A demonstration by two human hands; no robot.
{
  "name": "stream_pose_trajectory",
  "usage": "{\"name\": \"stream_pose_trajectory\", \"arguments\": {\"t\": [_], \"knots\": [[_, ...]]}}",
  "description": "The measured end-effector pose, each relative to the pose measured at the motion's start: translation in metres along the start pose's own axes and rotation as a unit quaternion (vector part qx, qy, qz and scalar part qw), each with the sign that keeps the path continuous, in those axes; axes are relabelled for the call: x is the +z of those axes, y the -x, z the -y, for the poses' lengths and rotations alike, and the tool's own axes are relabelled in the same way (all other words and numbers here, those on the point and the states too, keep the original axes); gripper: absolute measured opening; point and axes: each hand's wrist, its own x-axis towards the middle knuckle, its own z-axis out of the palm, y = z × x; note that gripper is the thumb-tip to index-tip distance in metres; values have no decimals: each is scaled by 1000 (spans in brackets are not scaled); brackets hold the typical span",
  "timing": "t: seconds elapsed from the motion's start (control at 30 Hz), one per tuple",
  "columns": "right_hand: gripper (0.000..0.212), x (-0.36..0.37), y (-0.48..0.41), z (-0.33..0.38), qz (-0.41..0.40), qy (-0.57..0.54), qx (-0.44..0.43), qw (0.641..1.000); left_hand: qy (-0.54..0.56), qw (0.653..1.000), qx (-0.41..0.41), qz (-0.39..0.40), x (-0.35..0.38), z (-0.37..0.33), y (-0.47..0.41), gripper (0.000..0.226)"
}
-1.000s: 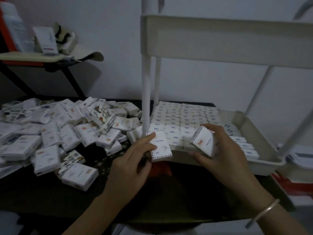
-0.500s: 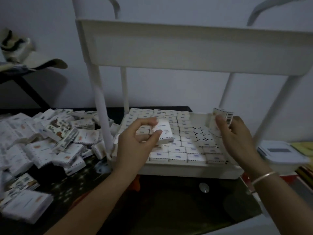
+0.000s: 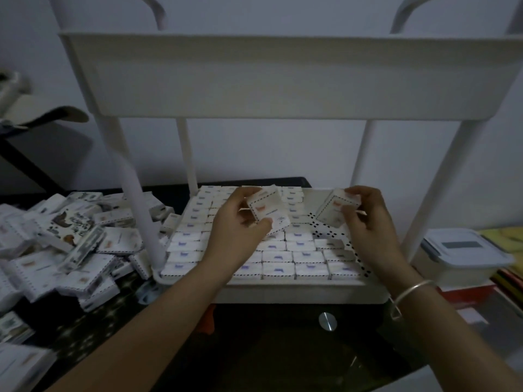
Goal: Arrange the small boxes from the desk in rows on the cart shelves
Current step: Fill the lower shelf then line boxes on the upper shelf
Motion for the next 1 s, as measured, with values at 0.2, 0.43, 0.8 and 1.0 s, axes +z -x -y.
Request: {"name": "stream_pose_trajectory", "arguments": {"t": [0.2, 0.43, 0.8, 1.0], "knots": [[19, 2, 1, -9, 152, 19, 100, 983, -35, 998, 49, 17, 14, 2, -15, 30], [21, 4, -4, -7, 145, 97, 156, 972, -154, 979, 122, 57, 37, 0, -44, 22], [54, 0, 1, 5, 105, 92, 196, 971, -277, 933, 183, 137, 68, 9, -61, 25], [56, -2, 12, 13, 113, 177, 137, 968, -365, 887, 193, 206, 68, 3, -59, 27]]}}
